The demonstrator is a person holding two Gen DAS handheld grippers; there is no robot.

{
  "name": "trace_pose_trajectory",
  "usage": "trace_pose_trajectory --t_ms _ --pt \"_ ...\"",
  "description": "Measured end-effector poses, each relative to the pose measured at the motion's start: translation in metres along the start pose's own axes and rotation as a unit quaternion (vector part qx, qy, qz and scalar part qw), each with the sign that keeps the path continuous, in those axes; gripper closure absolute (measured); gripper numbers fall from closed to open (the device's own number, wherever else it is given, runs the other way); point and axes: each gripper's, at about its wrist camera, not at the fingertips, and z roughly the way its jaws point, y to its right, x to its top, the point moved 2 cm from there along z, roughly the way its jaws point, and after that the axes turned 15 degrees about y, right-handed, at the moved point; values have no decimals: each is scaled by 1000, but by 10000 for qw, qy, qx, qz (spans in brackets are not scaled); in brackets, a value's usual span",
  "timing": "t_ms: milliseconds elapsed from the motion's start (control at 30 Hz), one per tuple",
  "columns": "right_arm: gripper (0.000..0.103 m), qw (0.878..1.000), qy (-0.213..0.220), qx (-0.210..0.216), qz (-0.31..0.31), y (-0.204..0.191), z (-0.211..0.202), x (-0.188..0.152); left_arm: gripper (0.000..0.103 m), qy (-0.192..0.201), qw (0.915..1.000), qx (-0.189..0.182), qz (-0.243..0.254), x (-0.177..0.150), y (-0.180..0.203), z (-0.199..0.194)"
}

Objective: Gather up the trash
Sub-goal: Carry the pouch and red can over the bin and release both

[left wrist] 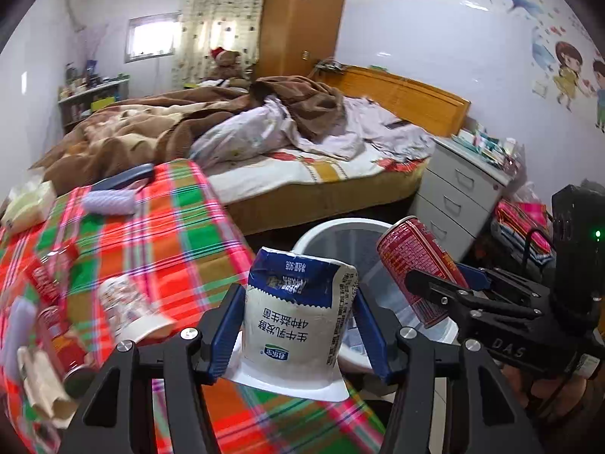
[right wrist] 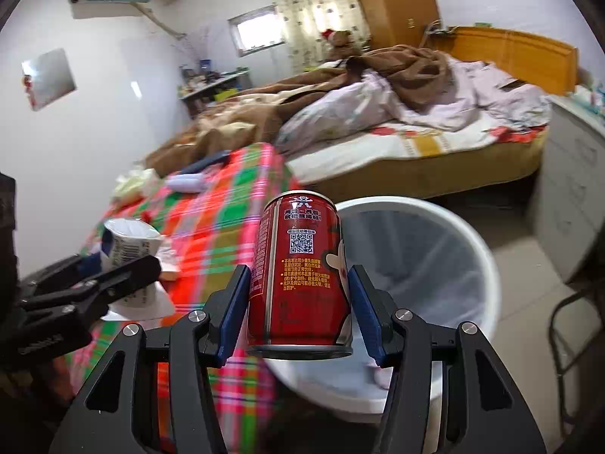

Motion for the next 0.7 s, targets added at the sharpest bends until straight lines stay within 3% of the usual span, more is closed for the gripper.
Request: trace_pose_trajectory --t_ms 167,400,633,700 --pt "49 9992 -131 -350 130 25 9 -4 45 -158 9994 -131 273 -3 24 34" --pt "49 9968 -409 -672 127 47 23 -15 45 -473 9977 -447 213 -12 42 71" --pt "48 9940 -576 -923 61 60 25 -21 44 -565 9973 -426 171 -15 43 88" --pt "48 9940 -604 -907 83 61 25 -22 38 -578 9975 -375 151 -15 40 89"
